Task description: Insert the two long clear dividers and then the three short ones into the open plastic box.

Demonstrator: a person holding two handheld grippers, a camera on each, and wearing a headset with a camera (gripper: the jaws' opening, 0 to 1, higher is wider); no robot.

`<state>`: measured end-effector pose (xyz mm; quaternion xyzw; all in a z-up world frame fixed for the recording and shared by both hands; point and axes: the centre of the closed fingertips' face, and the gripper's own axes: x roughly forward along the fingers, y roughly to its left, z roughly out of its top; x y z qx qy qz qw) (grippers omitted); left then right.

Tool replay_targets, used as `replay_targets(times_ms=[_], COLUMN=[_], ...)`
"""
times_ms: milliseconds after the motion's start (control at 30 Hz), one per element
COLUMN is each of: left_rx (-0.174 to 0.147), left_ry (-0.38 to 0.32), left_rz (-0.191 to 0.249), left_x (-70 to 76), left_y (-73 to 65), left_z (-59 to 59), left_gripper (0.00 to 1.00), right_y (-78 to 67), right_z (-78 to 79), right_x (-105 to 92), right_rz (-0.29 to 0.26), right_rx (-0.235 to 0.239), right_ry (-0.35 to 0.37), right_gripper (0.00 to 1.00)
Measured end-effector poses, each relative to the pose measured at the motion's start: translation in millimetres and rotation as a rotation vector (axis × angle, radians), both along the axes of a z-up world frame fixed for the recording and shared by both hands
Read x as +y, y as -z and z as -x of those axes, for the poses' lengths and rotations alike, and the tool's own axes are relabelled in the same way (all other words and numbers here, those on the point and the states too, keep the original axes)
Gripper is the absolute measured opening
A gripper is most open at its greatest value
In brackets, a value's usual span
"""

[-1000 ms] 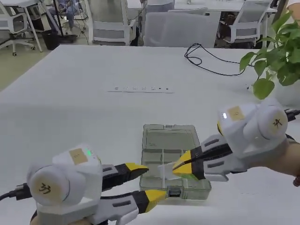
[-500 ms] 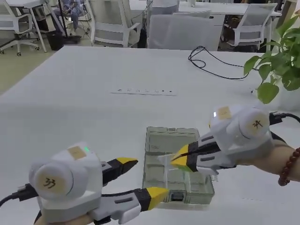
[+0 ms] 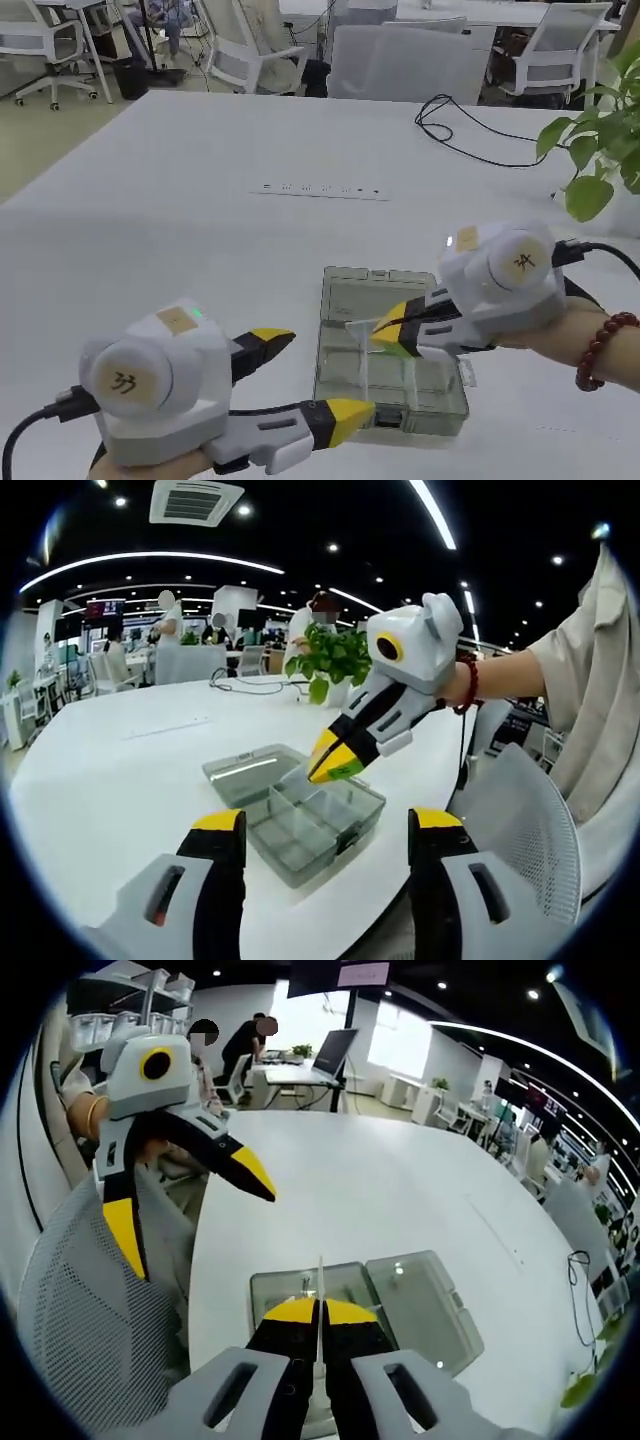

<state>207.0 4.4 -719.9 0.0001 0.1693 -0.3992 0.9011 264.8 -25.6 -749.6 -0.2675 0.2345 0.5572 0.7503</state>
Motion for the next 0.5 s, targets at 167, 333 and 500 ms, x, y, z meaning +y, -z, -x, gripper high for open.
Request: replay_targets(times_ms=[167, 333, 500], left_rx=[-0.003, -0.001, -0.002], left_ry=[-0.002, -0.007, -0.01], left_rz=[0.005, 0.005, 0.004], left_x=[0.1, 0.5, 1.4], left_y=[0.1, 0.7, 1.7], left_z=[-0.6, -1.2, -1.8], left_gripper=[0.69, 0.72, 0.72], right_y=[5.9, 12.6, 16.9], right_z=[-2.9, -5.8, -7.0], right_x=[1.1, 0.7, 2.2], right_rz=[0.007, 0.019, 0.019], right_rx=[0.011, 0.029, 0.055], right_ry=[0.0, 0.008, 0.015], right_gripper=[0.02, 0.02, 0.02])
